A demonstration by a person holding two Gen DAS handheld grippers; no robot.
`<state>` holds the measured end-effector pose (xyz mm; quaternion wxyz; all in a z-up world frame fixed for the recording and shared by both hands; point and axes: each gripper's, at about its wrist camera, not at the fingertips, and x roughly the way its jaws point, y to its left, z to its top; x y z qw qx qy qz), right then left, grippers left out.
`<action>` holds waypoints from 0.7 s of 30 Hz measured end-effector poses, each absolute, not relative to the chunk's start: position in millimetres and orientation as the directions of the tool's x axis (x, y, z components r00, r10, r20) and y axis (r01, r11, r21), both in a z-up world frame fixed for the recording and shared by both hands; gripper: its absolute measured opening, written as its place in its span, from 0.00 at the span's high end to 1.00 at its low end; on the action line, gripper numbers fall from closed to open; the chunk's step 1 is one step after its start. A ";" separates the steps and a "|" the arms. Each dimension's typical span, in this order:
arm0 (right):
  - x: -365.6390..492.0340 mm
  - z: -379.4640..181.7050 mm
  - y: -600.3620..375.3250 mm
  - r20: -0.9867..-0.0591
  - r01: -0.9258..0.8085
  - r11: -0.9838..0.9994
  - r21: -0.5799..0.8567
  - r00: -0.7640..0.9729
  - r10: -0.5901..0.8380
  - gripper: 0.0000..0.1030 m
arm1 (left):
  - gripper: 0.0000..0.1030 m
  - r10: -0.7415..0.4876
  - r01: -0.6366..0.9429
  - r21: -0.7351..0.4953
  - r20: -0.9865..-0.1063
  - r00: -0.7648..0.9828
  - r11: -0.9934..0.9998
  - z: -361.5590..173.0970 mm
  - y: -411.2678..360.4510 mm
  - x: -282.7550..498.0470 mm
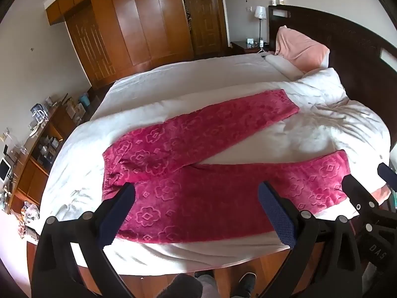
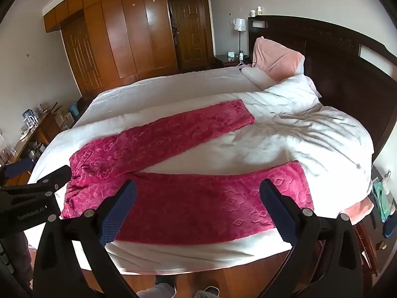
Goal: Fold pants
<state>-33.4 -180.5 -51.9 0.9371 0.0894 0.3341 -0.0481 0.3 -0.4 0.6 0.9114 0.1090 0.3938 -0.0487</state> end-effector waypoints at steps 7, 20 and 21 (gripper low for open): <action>-32.9 -52.5 -182.2 -0.639 0.153 0.980 0.131 0.768 -0.034 0.03 | 0.05 -0.010 0.171 0.143 -0.737 0.676 0.975 -4.4 13.0 6.4; -33.3 -53.0 -181.7 -0.644 0.161 0.980 0.116 0.763 -0.050 0.03 | 0.05 -0.001 0.161 0.147 -0.738 0.675 0.976 -4.9 11.1 3.0; -33.5 -53.3 -181.9 -0.644 0.161 0.981 0.112 0.763 -0.052 0.03 | 0.05 0.001 0.159 0.146 -0.740 0.673 0.976 -6.4 11.2 0.8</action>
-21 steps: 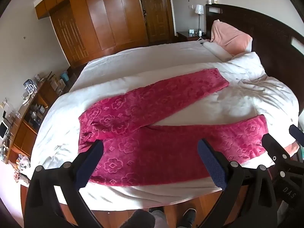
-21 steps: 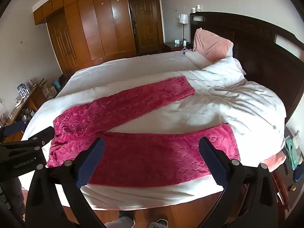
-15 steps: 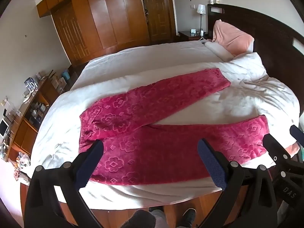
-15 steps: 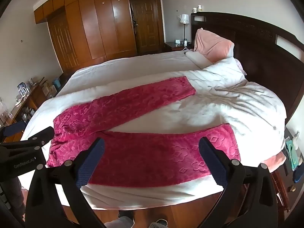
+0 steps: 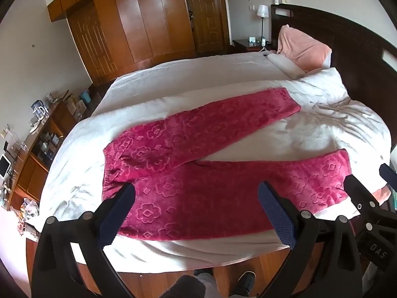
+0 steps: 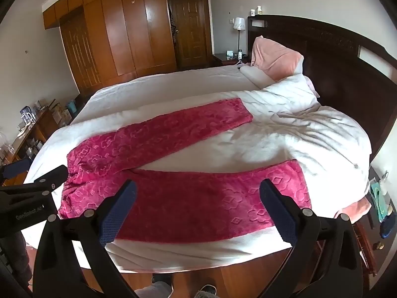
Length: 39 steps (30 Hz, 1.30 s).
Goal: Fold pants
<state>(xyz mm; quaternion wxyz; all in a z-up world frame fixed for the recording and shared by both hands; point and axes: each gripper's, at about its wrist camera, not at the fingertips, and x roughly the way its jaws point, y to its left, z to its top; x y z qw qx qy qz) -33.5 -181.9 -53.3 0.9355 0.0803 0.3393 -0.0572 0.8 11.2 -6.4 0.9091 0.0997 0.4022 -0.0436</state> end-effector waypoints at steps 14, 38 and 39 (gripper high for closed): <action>-35.8 -54.3 -177.2 -0.646 0.156 0.983 0.099 0.761 -0.056 0.03 | 0.05 0.013 0.151 0.150 -0.749 0.662 0.977 -9.2 16.4 -1.6; -33.5 -59.0 -170.6 -0.656 0.163 0.984 0.073 0.751 -0.075 0.03 | 0.05 -0.021 0.136 0.081 -0.785 0.619 0.987 -19.9 30.5 2.5; -32.8 -59.0 -169.1 -0.658 0.161 0.984 0.072 0.750 -0.074 0.03 | 0.05 -0.023 0.136 0.078 -0.787 0.617 0.988 -19.7 30.7 3.0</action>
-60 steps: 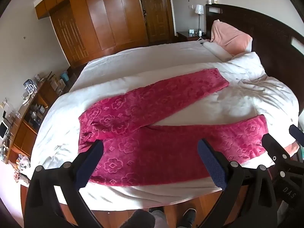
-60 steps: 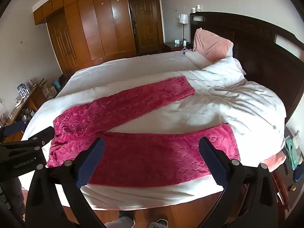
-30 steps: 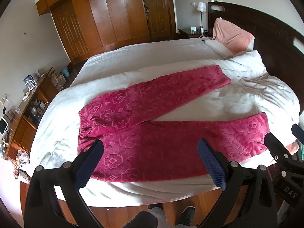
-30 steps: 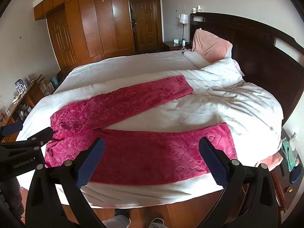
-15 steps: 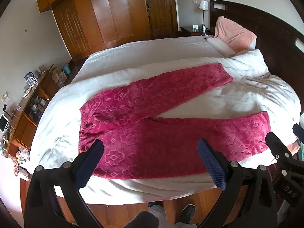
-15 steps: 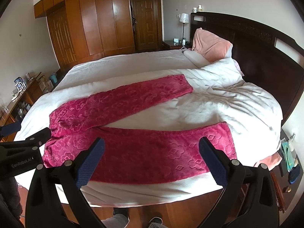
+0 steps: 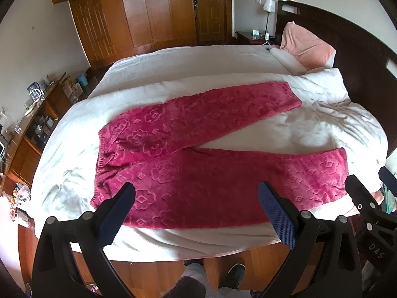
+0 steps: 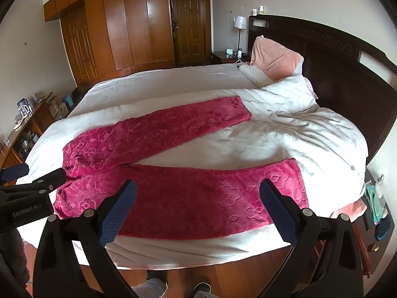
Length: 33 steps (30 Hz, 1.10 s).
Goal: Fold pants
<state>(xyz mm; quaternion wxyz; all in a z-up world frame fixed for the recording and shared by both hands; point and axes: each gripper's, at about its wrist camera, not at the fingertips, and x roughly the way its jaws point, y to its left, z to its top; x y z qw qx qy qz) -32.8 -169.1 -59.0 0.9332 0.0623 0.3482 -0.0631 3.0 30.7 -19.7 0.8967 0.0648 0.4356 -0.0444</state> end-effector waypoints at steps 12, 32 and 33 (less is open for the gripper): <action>-25.4 -63.5 -163.7 -0.682 0.143 0.986 0.080 0.730 -0.050 0.03 | 0.05 -0.021 0.128 0.067 -0.808 0.589 0.990 -23.7 36.5 7.4; -5.1 -80.3 -169.9 -0.713 0.125 0.961 0.248 0.695 0.094 0.03 | 0.05 -0.004 0.128 0.079 -0.836 0.548 0.989 -35.4 44.5 21.5; -3.8 -80.9 -169.6 -0.707 0.121 0.957 0.262 0.699 0.105 0.03 | 0.05 -0.004 0.127 0.078 -0.838 0.545 0.989 -36.6 45.3 22.8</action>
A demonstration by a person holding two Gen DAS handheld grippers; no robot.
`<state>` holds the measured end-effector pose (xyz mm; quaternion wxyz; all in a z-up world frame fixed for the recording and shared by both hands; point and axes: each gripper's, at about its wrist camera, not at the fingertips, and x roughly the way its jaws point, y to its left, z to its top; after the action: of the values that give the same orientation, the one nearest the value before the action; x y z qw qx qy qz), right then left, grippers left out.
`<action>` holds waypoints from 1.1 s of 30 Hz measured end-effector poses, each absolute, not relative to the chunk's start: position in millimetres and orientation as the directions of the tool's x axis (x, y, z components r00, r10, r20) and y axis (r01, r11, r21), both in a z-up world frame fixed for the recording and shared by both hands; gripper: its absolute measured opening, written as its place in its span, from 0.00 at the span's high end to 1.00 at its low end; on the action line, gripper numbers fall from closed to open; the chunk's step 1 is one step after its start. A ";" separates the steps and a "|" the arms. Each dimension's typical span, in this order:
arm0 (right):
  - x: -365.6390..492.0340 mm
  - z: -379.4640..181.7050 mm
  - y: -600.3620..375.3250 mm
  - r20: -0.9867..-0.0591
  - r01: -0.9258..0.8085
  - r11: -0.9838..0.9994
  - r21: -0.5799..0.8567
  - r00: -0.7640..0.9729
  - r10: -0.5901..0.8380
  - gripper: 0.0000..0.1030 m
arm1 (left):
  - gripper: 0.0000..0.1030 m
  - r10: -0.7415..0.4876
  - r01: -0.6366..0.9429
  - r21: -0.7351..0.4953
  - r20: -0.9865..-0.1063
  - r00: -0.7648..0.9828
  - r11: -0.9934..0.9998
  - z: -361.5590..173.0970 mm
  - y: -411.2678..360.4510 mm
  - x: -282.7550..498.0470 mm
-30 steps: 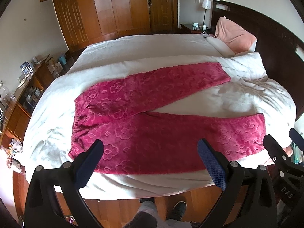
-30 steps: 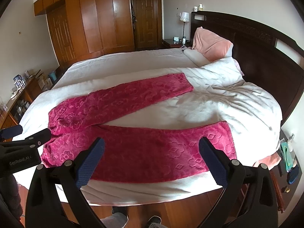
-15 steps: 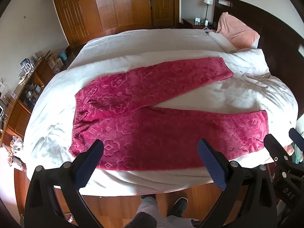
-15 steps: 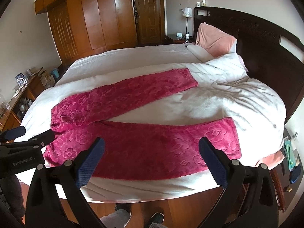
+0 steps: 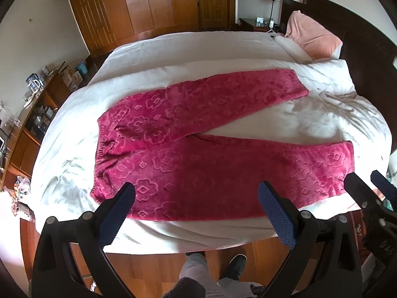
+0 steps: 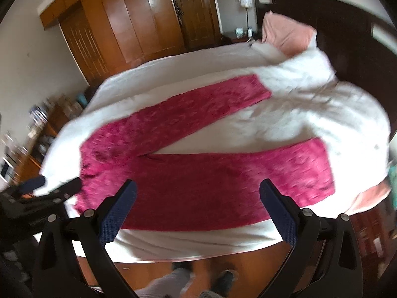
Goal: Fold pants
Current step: 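Move both tools down toward the waistband and legs of the pants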
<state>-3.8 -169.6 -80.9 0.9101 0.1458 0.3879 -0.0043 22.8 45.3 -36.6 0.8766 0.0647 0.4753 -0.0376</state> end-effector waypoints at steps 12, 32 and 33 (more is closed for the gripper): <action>22.1 -97.3 -158.5 -0.730 0.107 0.964 0.243 0.675 0.109 0.03 | 0.05 -0.076 0.099 -0.033 -0.878 0.472 0.995 -55.3 67.6 46.1; 113.7 -126.9 -111.8 -0.796 0.062 0.955 0.290 0.569 0.205 0.03 | 0.05 0.041 -0.054 0.021 -0.914 0.403 0.998 -107.2 145.6 130.4; 119.9 -127.9 -107.0 -0.800 0.057 0.956 0.287 0.564 0.206 0.03 | 0.05 0.044 -0.063 0.020 -0.916 0.400 0.998 -109.2 151.5 135.5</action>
<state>119.9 -107.0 -127.9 0.8730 0.1414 0.4649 0.0428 135.5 151.5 -109.2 0.8365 -0.0088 0.5470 0.0321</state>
